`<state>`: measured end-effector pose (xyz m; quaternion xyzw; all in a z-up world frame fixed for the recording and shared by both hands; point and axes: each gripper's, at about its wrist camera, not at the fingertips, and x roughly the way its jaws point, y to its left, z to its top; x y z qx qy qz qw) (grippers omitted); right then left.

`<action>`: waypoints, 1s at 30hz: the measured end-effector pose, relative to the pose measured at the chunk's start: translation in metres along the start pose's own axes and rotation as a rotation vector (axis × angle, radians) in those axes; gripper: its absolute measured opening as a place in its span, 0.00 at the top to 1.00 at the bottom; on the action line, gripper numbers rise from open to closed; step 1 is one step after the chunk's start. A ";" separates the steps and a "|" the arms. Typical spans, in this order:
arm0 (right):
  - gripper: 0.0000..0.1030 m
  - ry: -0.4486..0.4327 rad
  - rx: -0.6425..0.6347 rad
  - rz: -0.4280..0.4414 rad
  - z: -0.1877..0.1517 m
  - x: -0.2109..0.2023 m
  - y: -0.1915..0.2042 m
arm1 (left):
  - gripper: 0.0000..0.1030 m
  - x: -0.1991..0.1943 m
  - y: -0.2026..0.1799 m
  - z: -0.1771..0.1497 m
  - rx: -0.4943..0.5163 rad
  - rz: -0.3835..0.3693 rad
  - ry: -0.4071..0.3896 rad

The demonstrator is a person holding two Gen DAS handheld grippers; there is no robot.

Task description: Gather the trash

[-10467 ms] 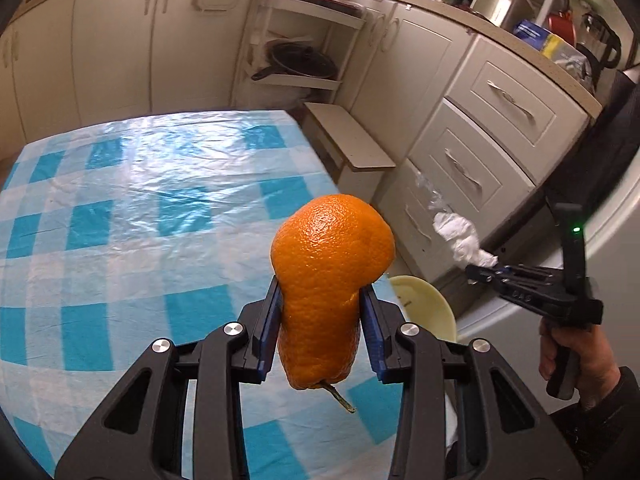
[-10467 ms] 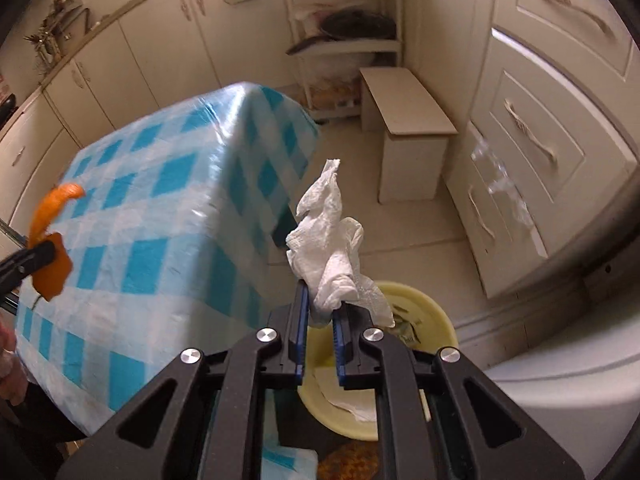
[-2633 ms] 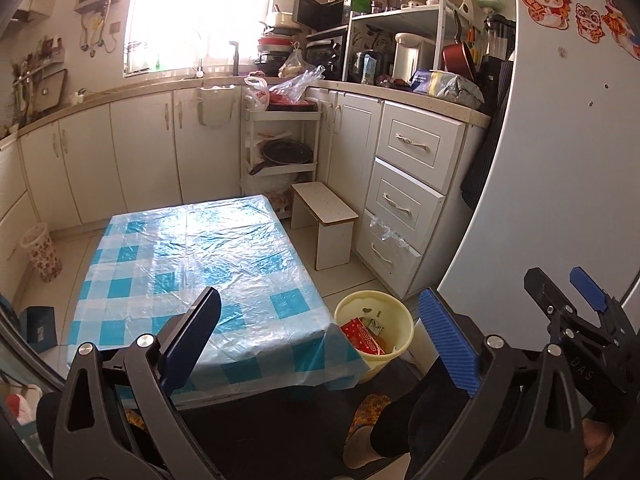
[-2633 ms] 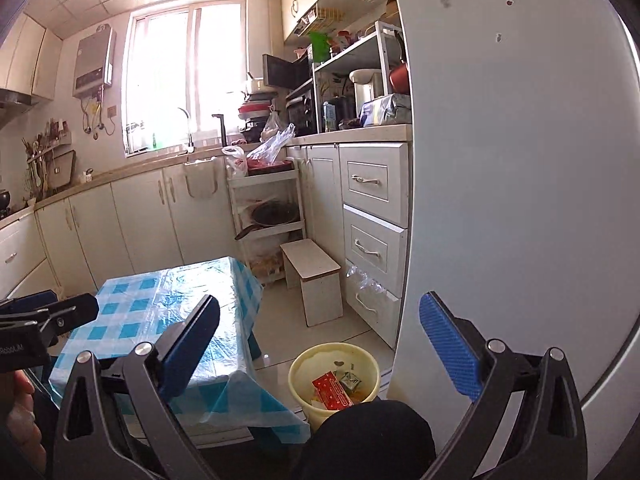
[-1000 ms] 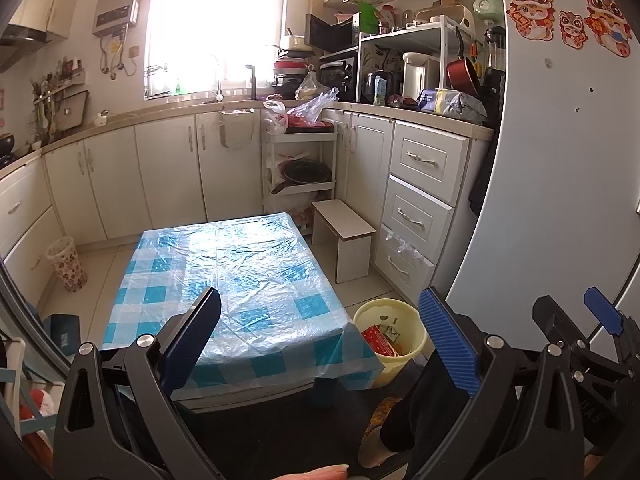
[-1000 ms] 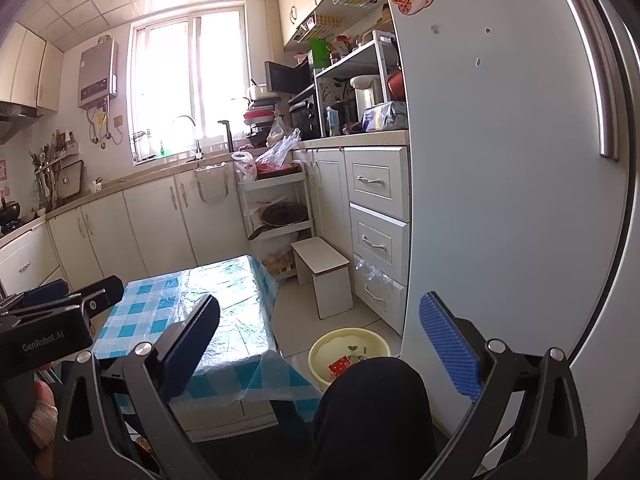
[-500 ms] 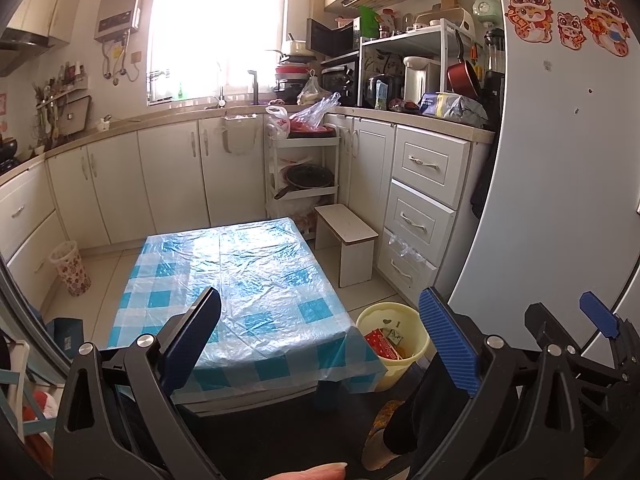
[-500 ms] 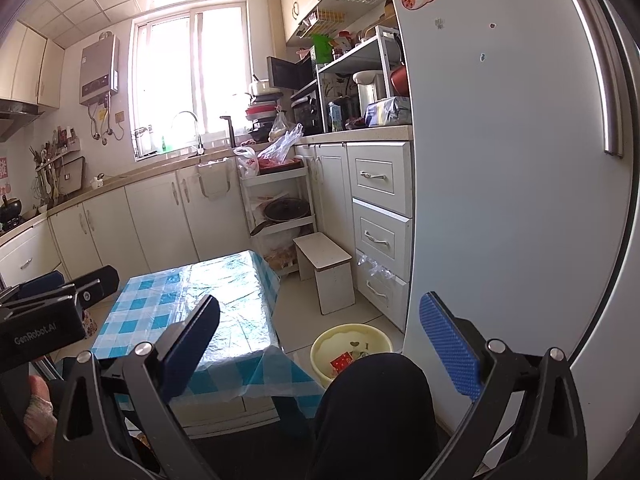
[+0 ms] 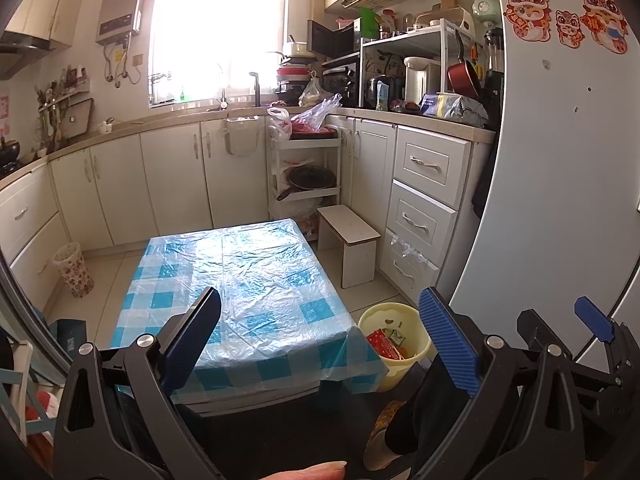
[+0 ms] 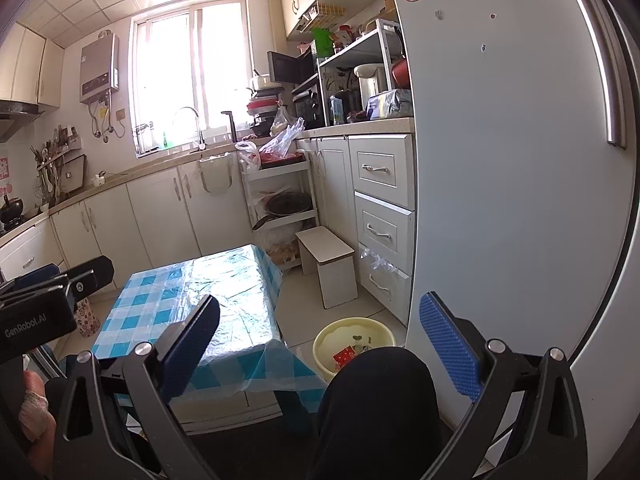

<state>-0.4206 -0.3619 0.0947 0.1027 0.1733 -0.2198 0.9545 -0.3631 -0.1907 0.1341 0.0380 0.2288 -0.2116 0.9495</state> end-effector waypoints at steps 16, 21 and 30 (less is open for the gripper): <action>0.07 0.031 -0.010 0.003 -0.003 0.007 0.005 | 0.07 0.006 0.008 0.000 -0.026 -0.011 0.018; 0.07 0.033 -0.009 0.007 -0.003 0.007 0.006 | 0.07 0.003 0.015 -0.004 -0.039 0.001 -0.001; 0.07 0.021 -0.038 0.016 0.006 0.025 0.018 | 0.07 0.031 0.032 -0.003 -0.012 0.011 0.075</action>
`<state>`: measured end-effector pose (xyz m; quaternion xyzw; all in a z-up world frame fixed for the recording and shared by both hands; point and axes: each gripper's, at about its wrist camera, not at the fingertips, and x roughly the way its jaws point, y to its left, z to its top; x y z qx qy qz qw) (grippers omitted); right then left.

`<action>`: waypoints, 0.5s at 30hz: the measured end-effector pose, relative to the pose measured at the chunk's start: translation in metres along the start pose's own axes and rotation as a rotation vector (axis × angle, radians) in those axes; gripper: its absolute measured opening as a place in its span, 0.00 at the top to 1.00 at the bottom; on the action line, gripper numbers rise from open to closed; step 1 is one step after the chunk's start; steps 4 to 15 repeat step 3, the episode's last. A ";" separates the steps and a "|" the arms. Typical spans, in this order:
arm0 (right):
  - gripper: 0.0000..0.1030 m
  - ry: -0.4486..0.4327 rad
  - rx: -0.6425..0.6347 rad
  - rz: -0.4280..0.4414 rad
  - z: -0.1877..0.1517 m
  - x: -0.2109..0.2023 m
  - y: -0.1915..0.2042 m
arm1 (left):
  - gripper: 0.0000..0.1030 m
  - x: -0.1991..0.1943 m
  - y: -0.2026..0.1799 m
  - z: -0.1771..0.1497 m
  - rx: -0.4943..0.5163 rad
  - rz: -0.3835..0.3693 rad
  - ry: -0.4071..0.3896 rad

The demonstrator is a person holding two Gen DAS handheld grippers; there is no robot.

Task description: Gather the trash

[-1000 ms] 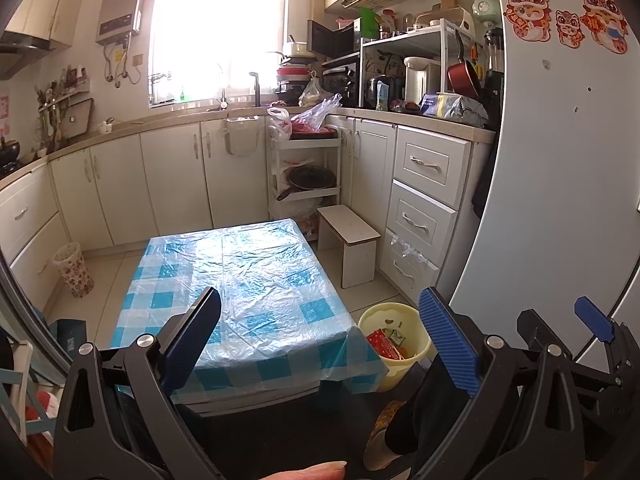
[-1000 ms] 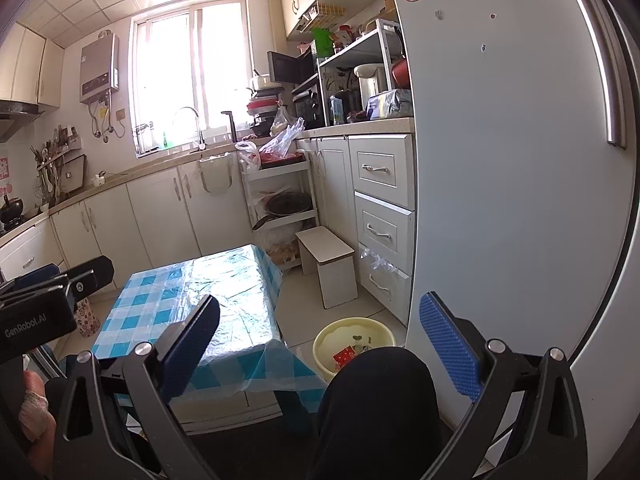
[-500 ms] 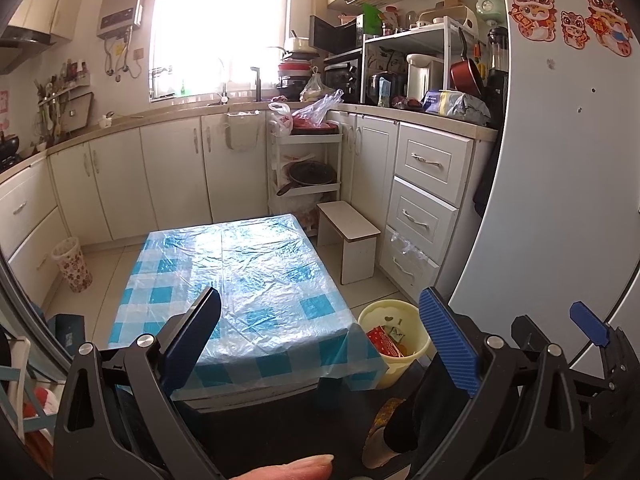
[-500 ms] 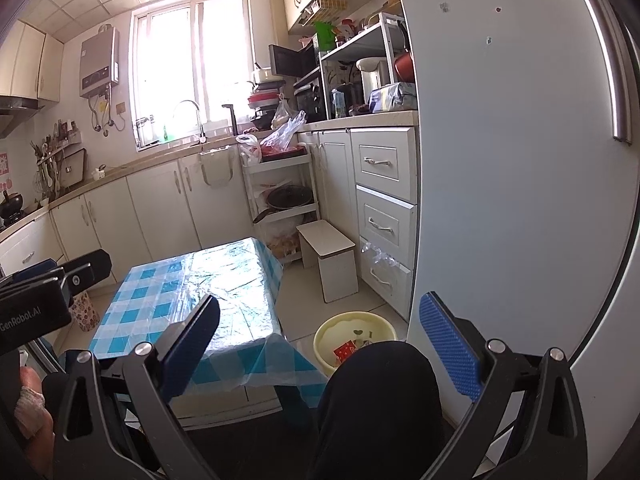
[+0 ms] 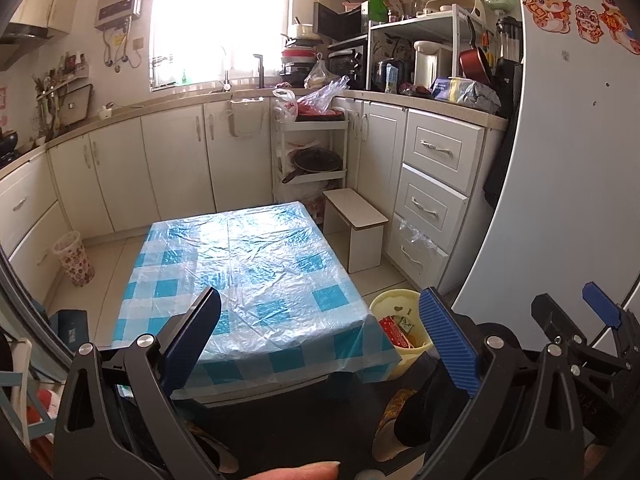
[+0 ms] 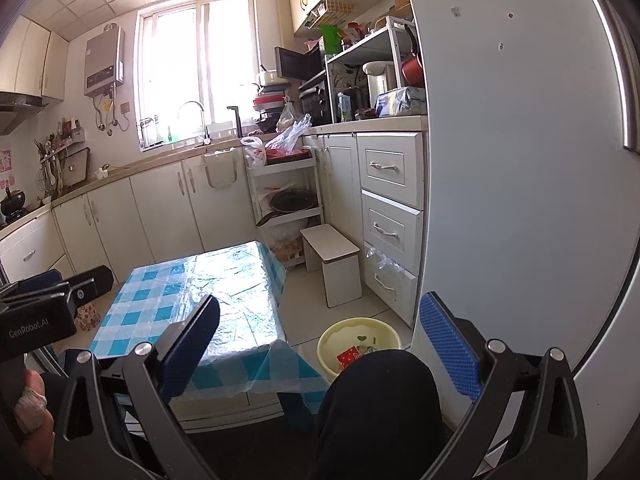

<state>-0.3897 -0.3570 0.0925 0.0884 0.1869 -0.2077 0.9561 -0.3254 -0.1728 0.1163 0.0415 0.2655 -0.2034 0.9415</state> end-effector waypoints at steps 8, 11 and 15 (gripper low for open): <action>0.07 0.021 -0.047 0.004 0.005 0.026 0.016 | 0.07 0.027 0.026 -0.003 -0.054 0.015 0.048; 0.07 0.021 -0.047 0.004 0.005 0.026 0.016 | 0.07 0.027 0.026 -0.003 -0.054 0.015 0.048; 0.07 0.021 -0.047 0.004 0.005 0.026 0.016 | 0.07 0.027 0.026 -0.003 -0.054 0.015 0.048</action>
